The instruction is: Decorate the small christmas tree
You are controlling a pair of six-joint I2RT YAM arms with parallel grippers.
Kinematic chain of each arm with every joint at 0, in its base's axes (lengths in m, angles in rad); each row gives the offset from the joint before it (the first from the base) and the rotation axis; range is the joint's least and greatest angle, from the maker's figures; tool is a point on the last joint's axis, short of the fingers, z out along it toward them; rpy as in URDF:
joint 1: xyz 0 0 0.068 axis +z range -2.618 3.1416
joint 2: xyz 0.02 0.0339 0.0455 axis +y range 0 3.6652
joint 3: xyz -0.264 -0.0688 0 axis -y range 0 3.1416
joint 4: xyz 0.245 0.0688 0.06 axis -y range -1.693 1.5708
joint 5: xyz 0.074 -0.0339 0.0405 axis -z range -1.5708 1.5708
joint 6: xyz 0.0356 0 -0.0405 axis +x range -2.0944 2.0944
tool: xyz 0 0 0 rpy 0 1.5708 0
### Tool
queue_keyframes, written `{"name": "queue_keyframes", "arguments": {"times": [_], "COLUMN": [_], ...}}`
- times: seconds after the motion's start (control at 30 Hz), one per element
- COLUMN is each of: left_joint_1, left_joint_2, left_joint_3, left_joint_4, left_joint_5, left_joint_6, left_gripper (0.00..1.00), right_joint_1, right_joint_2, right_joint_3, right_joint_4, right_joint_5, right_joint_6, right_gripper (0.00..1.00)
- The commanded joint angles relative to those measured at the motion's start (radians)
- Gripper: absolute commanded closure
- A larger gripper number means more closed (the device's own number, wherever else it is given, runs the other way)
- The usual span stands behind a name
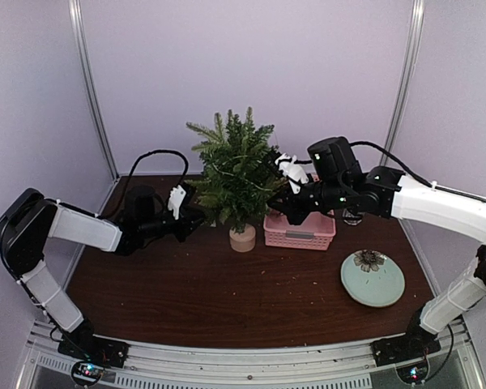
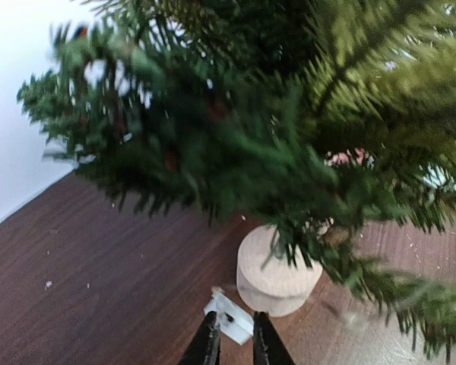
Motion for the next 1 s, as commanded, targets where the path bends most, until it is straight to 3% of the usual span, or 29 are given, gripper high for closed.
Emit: {"name": "queue_keyframes", "arguments": {"times": [0.0, 0.17, 0.4, 0.7, 0.97], "left_joint_1": [0.007, 0.007, 0.007, 0.014, 0.084], "left_joint_2": [0.041, 0.056, 0.023, -0.139, -0.123], "left_joint_3": [0.06, 0.059, 0.048, 0.048, 0.16], "left_joint_4": [0.094, 0.098, 0.056, -0.145, -0.21], "left_joint_5": [0.025, 0.013, 0.021, -0.034, -0.06], "left_joint_6": [-0.008, -0.01, 0.004, 0.144, 0.252], "left_gripper": [0.83, 0.77, 1.0, 1.0, 1.0], "right_joint_1": [-0.006, -0.007, -0.006, -0.009, -0.011], "right_joint_2": [0.005, 0.013, 0.018, 0.005, -0.007], "right_joint_3": [0.037, 0.046, 0.05, 0.037, 0.032], "right_joint_4": [-0.006, -0.007, -0.006, -0.009, -0.027], "right_joint_5": [0.015, 0.013, 0.013, 0.035, 0.046], "right_joint_6": [0.003, 0.004, -0.001, -0.006, -0.015], "right_gripper": [1.0, 1.0, 1.0, 1.0, 1.0]}}
